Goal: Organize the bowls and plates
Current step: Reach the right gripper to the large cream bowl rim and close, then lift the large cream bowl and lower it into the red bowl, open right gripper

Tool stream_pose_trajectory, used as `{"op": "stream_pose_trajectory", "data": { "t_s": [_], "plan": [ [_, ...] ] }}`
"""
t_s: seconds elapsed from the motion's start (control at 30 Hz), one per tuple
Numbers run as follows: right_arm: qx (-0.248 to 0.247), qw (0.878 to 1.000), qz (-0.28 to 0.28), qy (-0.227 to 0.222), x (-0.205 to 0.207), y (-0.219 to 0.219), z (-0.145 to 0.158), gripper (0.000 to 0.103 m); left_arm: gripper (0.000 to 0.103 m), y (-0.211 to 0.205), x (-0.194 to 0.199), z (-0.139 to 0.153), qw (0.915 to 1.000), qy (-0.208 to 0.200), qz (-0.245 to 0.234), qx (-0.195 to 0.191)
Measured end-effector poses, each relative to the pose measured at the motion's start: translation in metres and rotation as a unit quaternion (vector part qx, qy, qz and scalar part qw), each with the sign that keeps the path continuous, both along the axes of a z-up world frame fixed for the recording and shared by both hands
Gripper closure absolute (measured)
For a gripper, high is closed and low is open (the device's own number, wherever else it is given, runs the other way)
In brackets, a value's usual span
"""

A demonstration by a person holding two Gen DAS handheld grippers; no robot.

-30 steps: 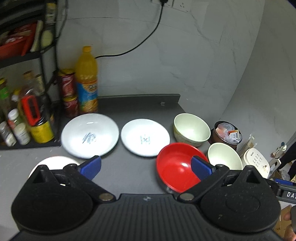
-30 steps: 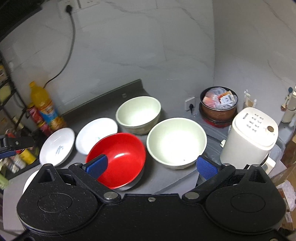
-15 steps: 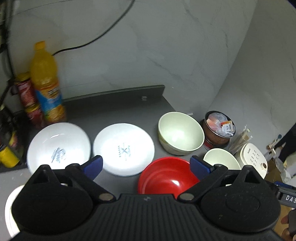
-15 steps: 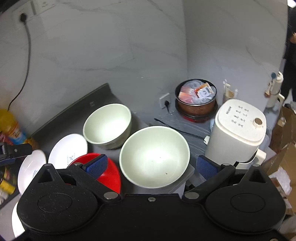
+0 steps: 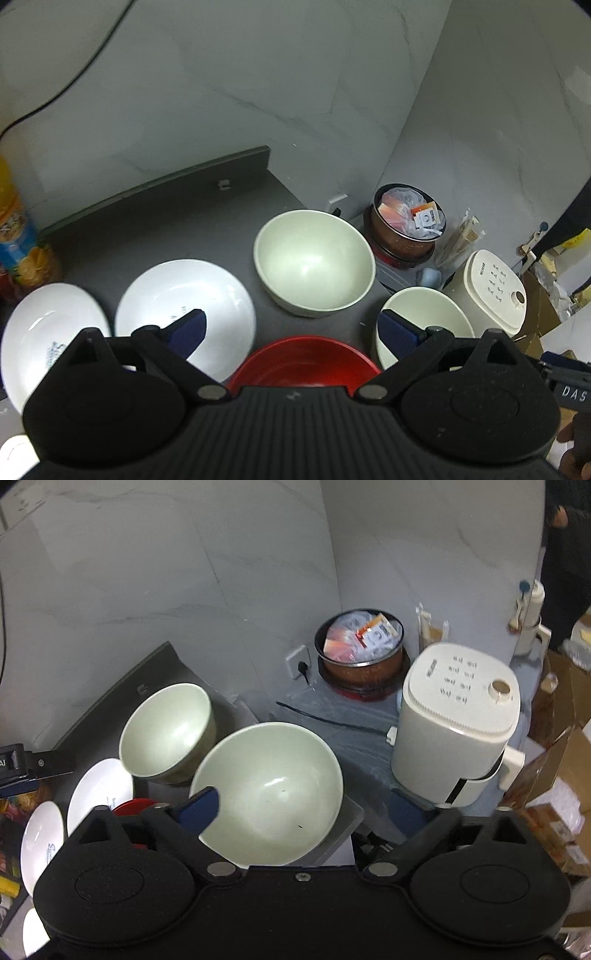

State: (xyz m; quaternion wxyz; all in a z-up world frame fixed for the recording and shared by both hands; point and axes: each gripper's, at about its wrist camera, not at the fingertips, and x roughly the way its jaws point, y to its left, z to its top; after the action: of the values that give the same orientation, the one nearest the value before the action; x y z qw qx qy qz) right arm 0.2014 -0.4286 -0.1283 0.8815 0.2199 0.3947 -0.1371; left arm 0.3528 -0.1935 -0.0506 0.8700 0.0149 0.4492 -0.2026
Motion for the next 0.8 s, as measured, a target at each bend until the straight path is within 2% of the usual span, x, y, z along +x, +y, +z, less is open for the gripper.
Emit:
{"op": "stream_pose_trajectory", "data": {
  "t_s": [0.07,0.23,0.33,0.53,0.63,0.8],
  "plan": [
    [0.007,1.000,-0.002,0.009,0.005,-0.008,-0.008,0.020,0.006,-0.010,0.004,-0.003,1.0000,0.003,-0.001,0.001],
    [0.029,0.999,0.005,0.028,0.017,-0.024,-0.027,0.039,0.014,-0.031,0.014,-0.011,0.9999,0.010,-0.012,0.002],
    [0.042,0.998,0.005,0.044,0.023,-0.030,-0.038,0.046,0.019,-0.042,0.021,-0.018,0.9996,0.023,-0.014,-0.009],
    [0.074,0.995,0.016,0.067,0.029,-0.038,-0.063,0.060,0.037,-0.074,0.031,-0.042,0.9970,0.064,-0.043,-0.006],
    [0.089,0.993,0.021,0.074,0.031,-0.040,-0.072,0.063,0.046,-0.087,0.035,-0.056,0.9947,0.089,-0.052,-0.003],
    [0.104,0.991,0.020,0.081,0.034,-0.040,-0.083,0.067,0.066,-0.103,0.043,-0.078,0.9901,0.127,-0.060,0.000]
  ]
}}
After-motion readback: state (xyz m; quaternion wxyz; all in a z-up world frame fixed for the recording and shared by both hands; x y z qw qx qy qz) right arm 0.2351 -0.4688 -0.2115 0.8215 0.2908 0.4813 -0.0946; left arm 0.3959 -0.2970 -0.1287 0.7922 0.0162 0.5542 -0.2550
